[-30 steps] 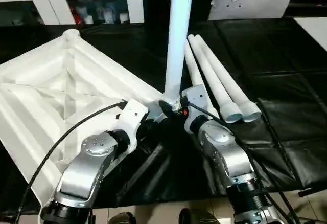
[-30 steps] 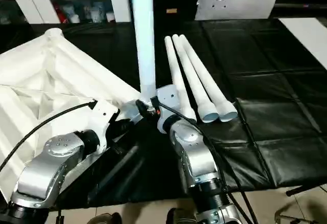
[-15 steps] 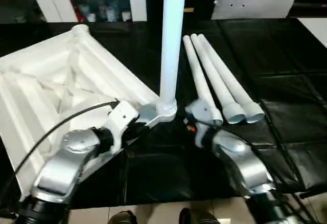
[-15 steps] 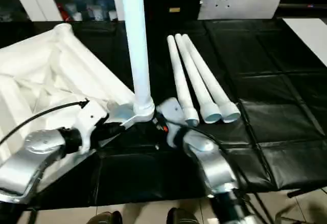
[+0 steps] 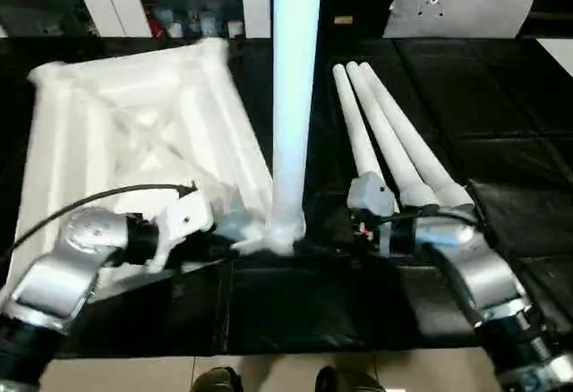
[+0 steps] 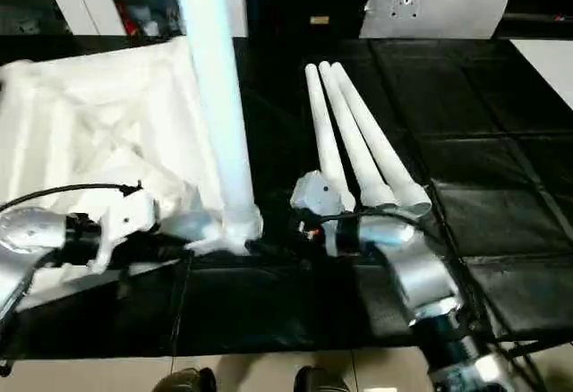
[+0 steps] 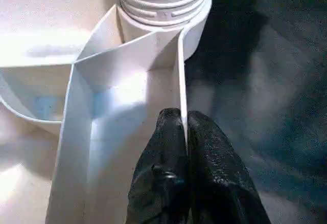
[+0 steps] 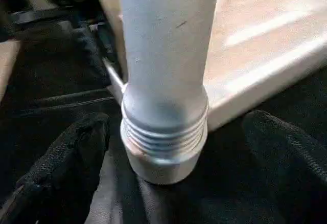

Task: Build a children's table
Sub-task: Rotate leg to tighten

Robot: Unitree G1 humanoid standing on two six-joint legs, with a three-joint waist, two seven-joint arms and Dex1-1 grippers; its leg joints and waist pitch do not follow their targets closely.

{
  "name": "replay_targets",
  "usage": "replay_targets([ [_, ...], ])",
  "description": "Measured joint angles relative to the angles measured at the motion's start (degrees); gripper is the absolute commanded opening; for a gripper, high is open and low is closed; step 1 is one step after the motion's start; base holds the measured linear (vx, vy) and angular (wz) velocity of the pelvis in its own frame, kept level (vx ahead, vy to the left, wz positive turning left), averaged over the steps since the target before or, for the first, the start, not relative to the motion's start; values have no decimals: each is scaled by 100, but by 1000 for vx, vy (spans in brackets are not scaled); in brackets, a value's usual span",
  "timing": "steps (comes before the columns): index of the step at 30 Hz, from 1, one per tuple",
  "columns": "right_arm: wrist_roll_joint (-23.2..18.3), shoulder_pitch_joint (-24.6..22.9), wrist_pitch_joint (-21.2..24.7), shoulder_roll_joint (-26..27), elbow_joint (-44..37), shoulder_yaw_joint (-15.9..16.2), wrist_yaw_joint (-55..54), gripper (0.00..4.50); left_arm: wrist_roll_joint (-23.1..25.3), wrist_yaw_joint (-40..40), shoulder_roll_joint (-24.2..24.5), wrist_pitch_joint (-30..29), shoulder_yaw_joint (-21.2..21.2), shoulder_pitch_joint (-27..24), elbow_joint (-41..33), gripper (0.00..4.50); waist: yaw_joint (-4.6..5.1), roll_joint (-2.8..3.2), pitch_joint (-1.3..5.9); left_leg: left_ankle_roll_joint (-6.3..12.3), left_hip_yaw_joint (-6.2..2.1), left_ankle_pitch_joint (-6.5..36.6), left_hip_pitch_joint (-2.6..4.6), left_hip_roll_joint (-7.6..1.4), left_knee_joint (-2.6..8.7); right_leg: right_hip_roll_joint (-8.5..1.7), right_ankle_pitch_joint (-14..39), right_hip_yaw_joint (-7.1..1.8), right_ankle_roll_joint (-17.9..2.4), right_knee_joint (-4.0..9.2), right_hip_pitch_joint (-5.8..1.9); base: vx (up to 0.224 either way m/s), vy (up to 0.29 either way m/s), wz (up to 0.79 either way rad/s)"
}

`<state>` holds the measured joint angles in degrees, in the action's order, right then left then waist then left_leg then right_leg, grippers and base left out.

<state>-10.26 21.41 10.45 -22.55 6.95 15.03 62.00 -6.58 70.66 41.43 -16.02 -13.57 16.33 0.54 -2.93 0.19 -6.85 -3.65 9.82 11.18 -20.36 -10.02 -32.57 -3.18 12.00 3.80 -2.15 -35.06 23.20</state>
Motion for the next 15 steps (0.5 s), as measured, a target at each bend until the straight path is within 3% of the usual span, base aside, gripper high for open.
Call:
replay_targets([
  [5,-17,193,-79,-28,127,234,471,450,5,432,90,330,-269,179,153,0,-58,-3,2,0,0,0,2,-1,-10,-2,-1,0,-1,-11,-2,0,0,0],
  [9,-74,317,-89,31,332,350,722,450,18,595,84,492,-385,311,306,0,-45,-5,3,0,1,-1,6,-1,-17,-2,-7,0,-11,-16,-6,0,0,0],
  [15,-128,388,-39,61,496,380,921,397,26,670,71,653,-433,404,464,0,-52,-5,4,-2,1,-1,9,-2,-22,-2,-7,0,-11,-24,-7,0,0,0],
])
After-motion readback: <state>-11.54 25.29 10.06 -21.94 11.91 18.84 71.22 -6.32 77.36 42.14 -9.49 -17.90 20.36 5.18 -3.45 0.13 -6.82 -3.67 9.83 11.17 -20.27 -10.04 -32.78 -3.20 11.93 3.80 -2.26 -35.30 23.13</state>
